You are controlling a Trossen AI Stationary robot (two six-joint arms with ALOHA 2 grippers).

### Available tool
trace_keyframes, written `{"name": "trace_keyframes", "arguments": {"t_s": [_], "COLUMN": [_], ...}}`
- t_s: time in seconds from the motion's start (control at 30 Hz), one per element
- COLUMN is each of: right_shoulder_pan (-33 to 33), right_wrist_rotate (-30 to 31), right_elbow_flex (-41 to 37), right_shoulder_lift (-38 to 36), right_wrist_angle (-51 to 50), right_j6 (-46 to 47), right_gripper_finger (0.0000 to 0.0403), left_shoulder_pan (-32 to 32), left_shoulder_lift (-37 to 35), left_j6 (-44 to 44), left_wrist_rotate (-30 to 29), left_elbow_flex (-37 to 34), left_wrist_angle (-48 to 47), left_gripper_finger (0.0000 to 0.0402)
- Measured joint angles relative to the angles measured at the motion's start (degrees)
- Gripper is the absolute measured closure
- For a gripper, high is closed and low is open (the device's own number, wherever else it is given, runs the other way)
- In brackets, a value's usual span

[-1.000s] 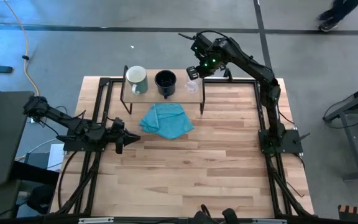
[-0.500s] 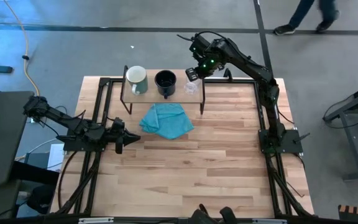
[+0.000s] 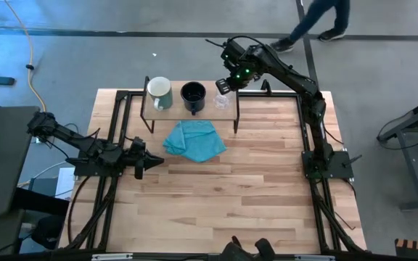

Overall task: Stack small to large cups/mugs on shelf
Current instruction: Put the transparent mug on the shelf

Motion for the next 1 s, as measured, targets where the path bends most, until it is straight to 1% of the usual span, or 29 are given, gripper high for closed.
{"name": "trace_keyframes", "arguments": {"t_s": [1.0], "right_shoulder_pan": [-0.12], "right_wrist_rotate": [-0.66], "right_elbow_flex": [-0.01], "right_shoulder_lift": [0.0], "right_wrist_angle": [-0.13], "right_j6": [-2.27], "right_gripper_finger": [0.0403], "left_shoulder_pan": [0.0], "left_shoulder_lift": [0.0], "left_j6": [0.05], "left_wrist_rotate": [0.0], "left_elbow_flex": [0.0], "left_wrist_angle": [-0.04], "left_gripper_finger": [0.0376]}}
